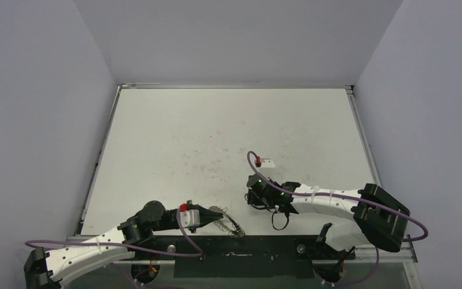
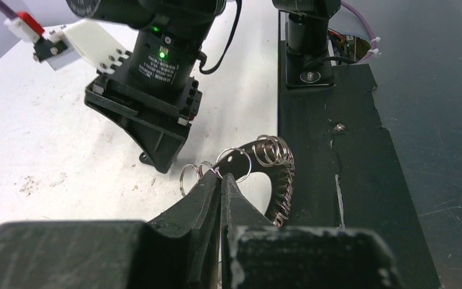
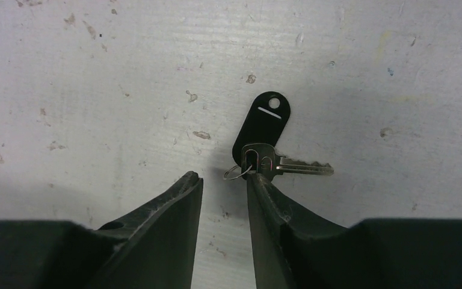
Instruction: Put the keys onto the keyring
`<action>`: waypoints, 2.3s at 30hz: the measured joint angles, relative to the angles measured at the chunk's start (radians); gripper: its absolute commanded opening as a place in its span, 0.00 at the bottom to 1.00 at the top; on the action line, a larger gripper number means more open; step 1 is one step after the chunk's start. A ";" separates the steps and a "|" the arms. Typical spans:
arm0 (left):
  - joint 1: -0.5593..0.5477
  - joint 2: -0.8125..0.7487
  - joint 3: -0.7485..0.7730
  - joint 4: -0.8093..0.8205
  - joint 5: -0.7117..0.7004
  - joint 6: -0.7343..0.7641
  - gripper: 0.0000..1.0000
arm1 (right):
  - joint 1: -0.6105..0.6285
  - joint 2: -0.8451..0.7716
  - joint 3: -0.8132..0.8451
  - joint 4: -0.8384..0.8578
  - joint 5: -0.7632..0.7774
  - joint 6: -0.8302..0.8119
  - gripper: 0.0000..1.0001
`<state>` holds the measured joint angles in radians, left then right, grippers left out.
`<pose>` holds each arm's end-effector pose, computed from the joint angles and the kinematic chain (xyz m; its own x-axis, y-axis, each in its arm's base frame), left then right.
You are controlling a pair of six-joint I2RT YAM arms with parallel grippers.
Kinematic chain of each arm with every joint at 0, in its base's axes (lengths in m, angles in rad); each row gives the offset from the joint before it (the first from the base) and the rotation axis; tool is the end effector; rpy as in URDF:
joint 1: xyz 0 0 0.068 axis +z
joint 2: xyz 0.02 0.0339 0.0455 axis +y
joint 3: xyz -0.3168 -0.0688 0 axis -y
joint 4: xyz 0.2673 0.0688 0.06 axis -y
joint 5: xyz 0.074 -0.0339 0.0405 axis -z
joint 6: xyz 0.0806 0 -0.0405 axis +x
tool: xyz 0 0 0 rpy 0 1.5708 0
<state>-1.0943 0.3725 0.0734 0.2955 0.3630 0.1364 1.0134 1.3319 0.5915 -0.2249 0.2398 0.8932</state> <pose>0.0422 -0.1441 0.2068 0.1335 0.0186 -0.9909 0.9846 0.1118 0.1347 0.1588 0.2186 0.1601 -0.8592 0.0523 -0.5090 -0.1331 0.9377 0.3210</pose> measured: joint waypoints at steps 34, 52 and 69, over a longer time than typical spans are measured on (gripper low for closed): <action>0.000 -0.027 0.000 -0.031 0.000 -0.002 0.00 | 0.000 -0.299 0.098 -0.255 -0.126 -0.505 0.00; 0.000 -0.002 0.000 -0.014 0.020 -0.002 0.00 | 0.035 -0.308 0.158 -0.209 -0.599 -0.729 0.00; 0.000 0.014 0.000 -0.005 0.095 0.007 0.00 | 0.071 -0.226 0.272 -0.252 -0.806 -0.785 0.00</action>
<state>-1.0943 0.3862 0.0734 0.2909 0.4583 0.1432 1.0840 1.1057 0.8635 -0.4767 -0.5667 0.1085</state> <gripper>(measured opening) 0.007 0.026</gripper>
